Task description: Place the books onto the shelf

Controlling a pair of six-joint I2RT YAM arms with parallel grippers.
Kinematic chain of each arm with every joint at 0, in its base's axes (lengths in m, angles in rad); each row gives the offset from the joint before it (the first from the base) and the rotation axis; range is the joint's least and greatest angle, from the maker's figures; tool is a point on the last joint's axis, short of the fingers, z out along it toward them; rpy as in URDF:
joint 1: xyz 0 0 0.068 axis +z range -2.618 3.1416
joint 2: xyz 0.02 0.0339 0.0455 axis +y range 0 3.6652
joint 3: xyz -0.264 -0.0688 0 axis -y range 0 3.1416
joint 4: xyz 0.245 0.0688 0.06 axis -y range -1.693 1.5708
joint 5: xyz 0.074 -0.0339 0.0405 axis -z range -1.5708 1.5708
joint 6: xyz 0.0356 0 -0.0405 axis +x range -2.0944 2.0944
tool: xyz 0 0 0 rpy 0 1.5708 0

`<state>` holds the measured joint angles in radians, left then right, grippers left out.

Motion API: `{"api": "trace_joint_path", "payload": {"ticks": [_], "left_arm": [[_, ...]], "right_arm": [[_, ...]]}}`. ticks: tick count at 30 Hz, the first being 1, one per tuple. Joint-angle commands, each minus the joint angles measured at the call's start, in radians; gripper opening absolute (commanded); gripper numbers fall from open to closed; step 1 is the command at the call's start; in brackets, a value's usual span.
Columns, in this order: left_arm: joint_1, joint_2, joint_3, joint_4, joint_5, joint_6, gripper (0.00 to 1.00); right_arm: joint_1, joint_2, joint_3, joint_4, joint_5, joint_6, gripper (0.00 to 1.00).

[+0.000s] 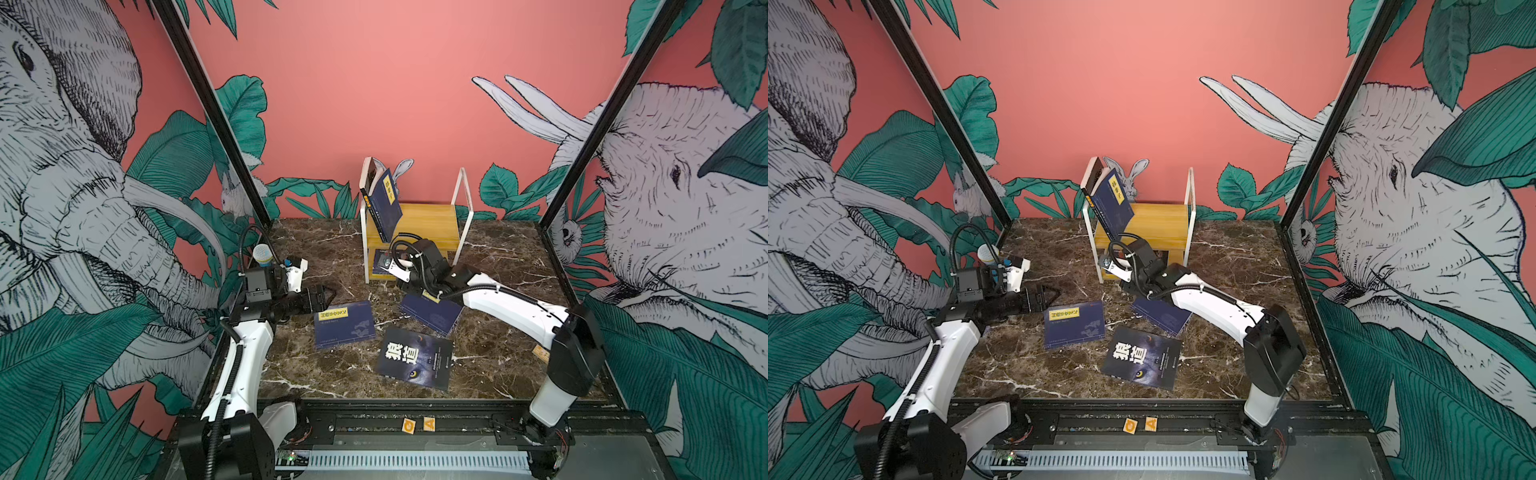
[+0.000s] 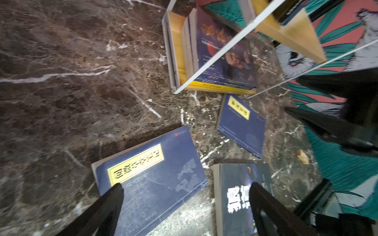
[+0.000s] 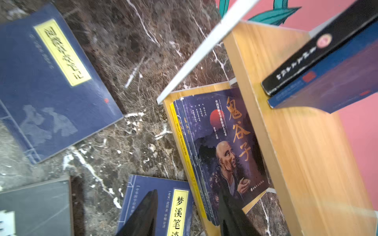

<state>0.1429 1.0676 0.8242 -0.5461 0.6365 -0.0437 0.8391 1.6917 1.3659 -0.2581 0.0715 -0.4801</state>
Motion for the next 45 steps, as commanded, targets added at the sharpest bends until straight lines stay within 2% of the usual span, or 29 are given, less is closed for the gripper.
{"api": "trace_joint_path", "payload": {"ticks": [1, 5, 9, 16, 21, 26, 30, 34, 37, 39, 41, 45], "left_arm": [[0.006, 0.041, 0.011, -0.090, -0.138, 0.101, 0.93], [0.005, 0.118, 0.024, -0.100, -0.189, 0.125, 0.89], [0.005, 0.191, 0.038, -0.082, -0.272, 0.171, 0.85], [0.005, 0.302, 0.082, -0.085, -0.243, 0.205, 0.74], [0.006, 0.383, 0.129, -0.116, -0.226, 0.218, 0.70], [0.007, 0.468, 0.187, -0.169, -0.210, 0.283, 0.68], [0.005, 0.537, 0.235, -0.206, -0.208, 0.299, 0.62], [0.006, 0.588, 0.259, -0.222, -0.248, 0.324, 0.61], [0.006, 0.638, 0.284, -0.244, -0.231, 0.330, 0.59], [0.006, 0.664, 0.309, -0.266, -0.231, 0.335, 0.53], [0.005, 0.667, 0.318, -0.271, -0.226, 0.334, 0.43], [0.005, 0.682, 0.315, -0.262, -0.144, 0.336, 0.41]], "right_arm": [[0.072, 0.017, -0.128, 0.166, 0.023, 0.131, 0.47], [0.155, 0.062, -0.188, 0.296, 0.062, 0.192, 0.40], [0.190, 0.136, -0.164, 0.317, 0.078, 0.250, 0.27], [0.205, 0.228, -0.158, 0.354, 0.070, 0.296, 0.15], [0.220, 0.268, -0.171, 0.395, 0.042, 0.299, 0.13], [0.234, 0.304, -0.164, 0.387, 0.034, 0.299, 0.13], [0.239, 0.334, -0.169, 0.388, 0.033, 0.298, 0.12], [0.242, 0.328, -0.187, 0.378, 0.046, 0.295, 0.12], [0.241, 0.323, -0.216, 0.411, 0.046, 0.297, 0.12], [0.242, 0.329, -0.208, 0.392, 0.049, 0.300, 0.12], [0.245, 0.331, -0.211, 0.393, 0.049, 0.301, 0.11], [0.245, 0.335, -0.228, 0.433, 0.035, 0.309, 0.11]]}}
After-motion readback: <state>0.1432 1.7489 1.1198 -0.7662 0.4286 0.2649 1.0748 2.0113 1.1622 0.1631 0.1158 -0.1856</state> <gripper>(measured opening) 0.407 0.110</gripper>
